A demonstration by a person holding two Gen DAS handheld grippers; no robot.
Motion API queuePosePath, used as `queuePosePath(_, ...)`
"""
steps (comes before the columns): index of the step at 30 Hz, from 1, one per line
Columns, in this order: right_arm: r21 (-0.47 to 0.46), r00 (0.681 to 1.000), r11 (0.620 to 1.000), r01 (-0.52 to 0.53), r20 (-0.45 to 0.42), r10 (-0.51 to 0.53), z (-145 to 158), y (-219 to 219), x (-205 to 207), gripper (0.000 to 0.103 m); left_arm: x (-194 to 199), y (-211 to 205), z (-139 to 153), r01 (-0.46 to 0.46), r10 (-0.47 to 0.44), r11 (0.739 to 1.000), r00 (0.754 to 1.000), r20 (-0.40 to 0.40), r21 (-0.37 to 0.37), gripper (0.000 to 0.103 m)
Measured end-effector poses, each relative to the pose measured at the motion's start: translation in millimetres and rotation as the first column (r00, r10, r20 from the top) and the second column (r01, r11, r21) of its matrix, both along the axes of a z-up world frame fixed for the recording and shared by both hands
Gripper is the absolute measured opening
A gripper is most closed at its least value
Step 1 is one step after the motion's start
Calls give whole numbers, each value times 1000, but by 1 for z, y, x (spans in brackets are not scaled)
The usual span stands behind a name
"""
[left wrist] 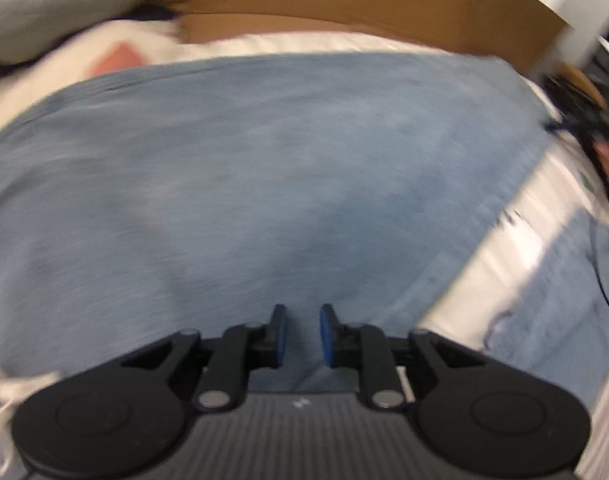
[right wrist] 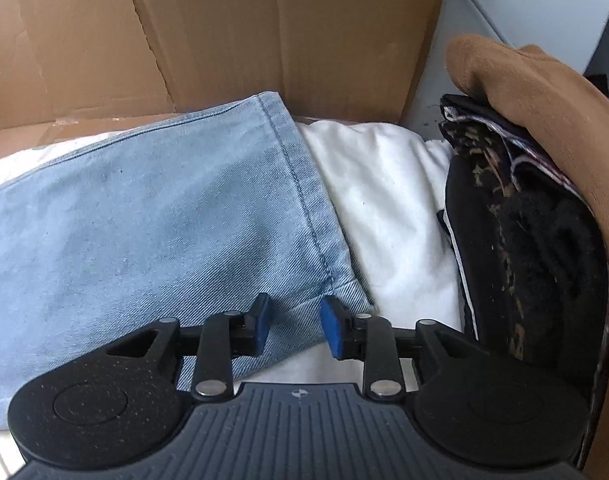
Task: Fold clothes
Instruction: 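Open both grippers and release the jeans hem and leg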
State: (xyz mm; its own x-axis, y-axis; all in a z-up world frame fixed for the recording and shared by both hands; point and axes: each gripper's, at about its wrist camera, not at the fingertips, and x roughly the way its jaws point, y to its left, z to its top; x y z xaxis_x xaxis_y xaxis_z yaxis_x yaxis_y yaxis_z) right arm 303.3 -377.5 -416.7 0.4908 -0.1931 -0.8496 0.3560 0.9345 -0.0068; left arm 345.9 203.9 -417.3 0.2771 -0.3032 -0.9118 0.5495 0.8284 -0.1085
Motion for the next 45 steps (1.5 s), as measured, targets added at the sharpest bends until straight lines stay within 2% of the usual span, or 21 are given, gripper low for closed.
queuePosePath(4, 12, 1000, 999, -31, -3, 31, 1, -2, -5, 40, 1, 25, 12, -103, 102, 994, 994, 25, 41, 30)
queuePosePath(7, 30, 999, 999, -38, 11, 38, -2, -8, 0, 42, 5, 40, 6, -164, 163, 984, 986, 18, 73, 33)
queuePosePath(9, 39, 999, 998, -41, 12, 40, -3, -10, 3, 43, 11, 48, -2, -192, 192, 975, 981, 12, 111, 33)
queuePosePath(12, 31, 999, 998, -50, -5, 50, -2, -7, 5, 43, 20, 59, -8, -222, 225, 968, 974, -14, 114, 32)
queuePosePath(16, 57, 998, 997, -45, -32, 47, 3, -10, 8, 43, 27, 58, 1, -266, 271, 953, 962, -18, 147, 31)
queuePosePath(21, 49, 995, 996, -76, -59, 79, 25, -10, 5, 44, -1, 57, 56, -359, 361, 922, 932, 16, 142, 32)
queuePosePath(23, 114, 988, 986, -120, -83, 130, 40, -8, -1, 44, -22, 58, 84, -392, 393, 910, 919, 21, 140, 33)
queuePosePath(26, 184, 983, 972, -146, -83, 164, 70, -9, -18, 46, -56, 67, 123, -517, 522, 849, 853, -17, 110, 36)
queuePosePath(28, 224, 973, 957, -187, -94, 212, 88, -9, -29, 48, -72, 63, 145, -551, 557, 826, 830, -26, 118, 36)
queuePosePath(32, 289, 949, 925, -246, -124, 291, 122, -13, -48, 48, -107, 61, 197, -599, 602, 797, 798, -23, 81, 40)
queuePosePath(39, 369, 960, 896, -246, -37, 279, 206, -42, -73, 48, -143, 59, 265, -602, 603, 792, 797, 21, 105, 41)
queuePosePath(43, 365, 957, 887, -282, 37, 289, 266, -60, -83, 48, -161, 61, 302, -622, 620, 779, 783, 50, 83, 41)
queuePosePath(45, 328, 951, 893, -308, 71, 302, 295, -65, -87, 48, -170, 60, 320, -631, 628, 773, 776, 60, 67, 42)
